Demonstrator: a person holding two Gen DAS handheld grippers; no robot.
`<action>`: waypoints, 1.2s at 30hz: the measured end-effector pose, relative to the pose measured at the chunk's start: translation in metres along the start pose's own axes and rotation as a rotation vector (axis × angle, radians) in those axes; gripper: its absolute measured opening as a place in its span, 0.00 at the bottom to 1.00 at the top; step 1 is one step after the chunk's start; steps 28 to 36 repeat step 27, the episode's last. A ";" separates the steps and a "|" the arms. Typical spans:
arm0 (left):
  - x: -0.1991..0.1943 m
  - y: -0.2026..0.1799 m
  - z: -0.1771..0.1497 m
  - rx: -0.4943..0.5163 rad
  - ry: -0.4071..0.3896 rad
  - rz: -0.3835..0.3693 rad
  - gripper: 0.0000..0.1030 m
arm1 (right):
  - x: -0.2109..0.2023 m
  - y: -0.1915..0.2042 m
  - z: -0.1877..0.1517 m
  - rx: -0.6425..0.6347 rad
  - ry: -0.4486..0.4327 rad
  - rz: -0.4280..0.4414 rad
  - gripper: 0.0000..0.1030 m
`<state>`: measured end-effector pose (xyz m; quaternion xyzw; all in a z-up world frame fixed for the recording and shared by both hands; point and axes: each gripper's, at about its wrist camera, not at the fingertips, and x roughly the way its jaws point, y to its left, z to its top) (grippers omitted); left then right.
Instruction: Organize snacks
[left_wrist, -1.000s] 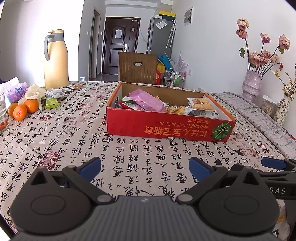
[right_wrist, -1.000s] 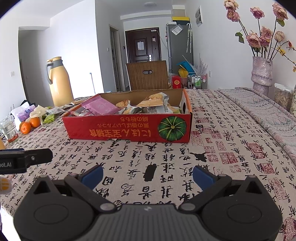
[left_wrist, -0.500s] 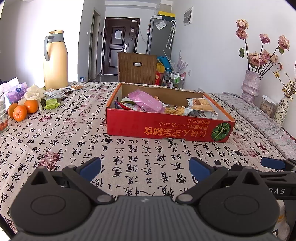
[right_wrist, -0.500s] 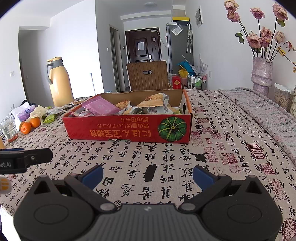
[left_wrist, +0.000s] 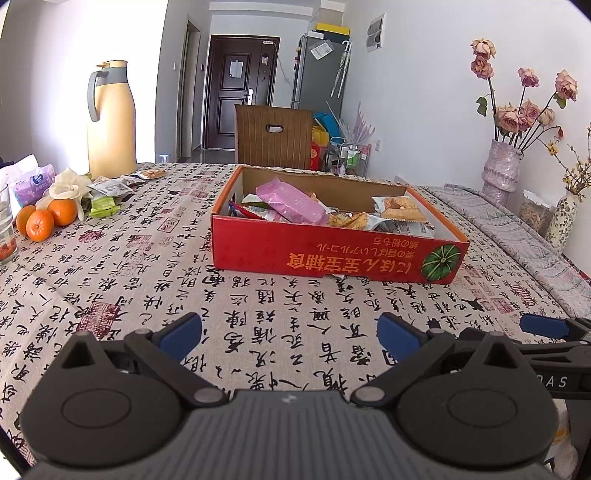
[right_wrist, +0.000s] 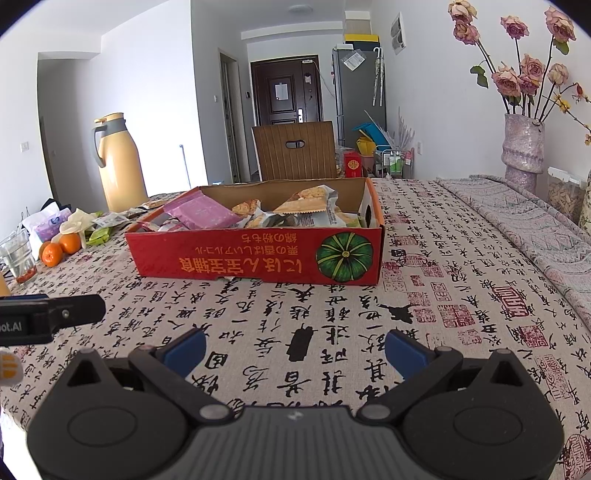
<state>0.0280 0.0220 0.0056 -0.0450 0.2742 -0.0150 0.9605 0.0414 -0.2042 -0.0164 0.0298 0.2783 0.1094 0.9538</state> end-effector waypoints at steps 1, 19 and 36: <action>0.000 0.000 0.000 0.000 0.000 0.000 1.00 | 0.000 0.000 0.000 0.000 0.000 0.000 1.00; -0.001 0.000 -0.001 0.000 -0.003 -0.003 1.00 | -0.001 0.000 -0.001 -0.001 0.001 -0.001 1.00; -0.001 0.001 -0.001 -0.006 -0.007 -0.010 1.00 | 0.000 0.000 -0.001 -0.002 0.002 -0.001 1.00</action>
